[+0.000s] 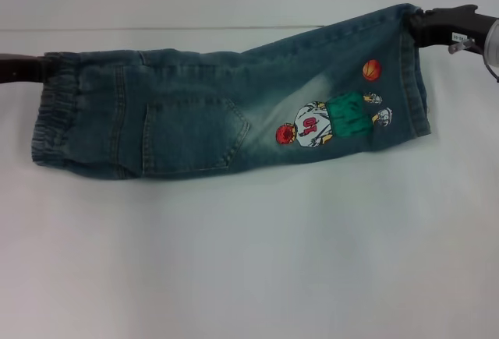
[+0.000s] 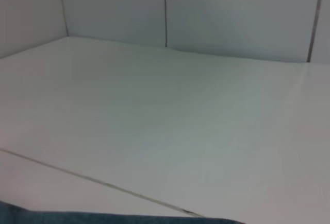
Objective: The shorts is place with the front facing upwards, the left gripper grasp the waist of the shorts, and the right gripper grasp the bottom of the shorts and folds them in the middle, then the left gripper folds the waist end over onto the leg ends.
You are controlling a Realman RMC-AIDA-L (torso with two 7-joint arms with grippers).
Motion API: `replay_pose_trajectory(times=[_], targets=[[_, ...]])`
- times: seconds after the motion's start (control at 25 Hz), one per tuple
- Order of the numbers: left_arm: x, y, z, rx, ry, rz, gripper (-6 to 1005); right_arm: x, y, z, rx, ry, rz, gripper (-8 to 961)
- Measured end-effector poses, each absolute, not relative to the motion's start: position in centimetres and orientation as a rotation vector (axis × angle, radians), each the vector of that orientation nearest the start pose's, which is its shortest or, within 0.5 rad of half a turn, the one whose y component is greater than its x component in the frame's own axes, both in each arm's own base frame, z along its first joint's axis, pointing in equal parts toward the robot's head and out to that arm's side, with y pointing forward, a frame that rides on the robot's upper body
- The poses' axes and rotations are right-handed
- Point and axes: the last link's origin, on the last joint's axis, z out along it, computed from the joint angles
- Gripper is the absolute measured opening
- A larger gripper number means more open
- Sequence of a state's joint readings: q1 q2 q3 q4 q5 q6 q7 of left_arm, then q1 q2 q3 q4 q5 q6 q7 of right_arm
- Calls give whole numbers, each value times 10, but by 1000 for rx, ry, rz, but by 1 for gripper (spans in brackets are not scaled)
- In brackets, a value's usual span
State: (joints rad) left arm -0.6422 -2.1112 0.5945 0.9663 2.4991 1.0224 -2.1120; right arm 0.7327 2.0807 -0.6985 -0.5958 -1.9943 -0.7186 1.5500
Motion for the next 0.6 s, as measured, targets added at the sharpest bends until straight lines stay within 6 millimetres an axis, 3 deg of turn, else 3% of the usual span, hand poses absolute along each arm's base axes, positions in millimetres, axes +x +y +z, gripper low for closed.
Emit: replay_pose_trajectory(times=[0.6], targets=[[-279,428,67,-2007,-1058,-247,75,256,465,17,-2068,693,286,43]])
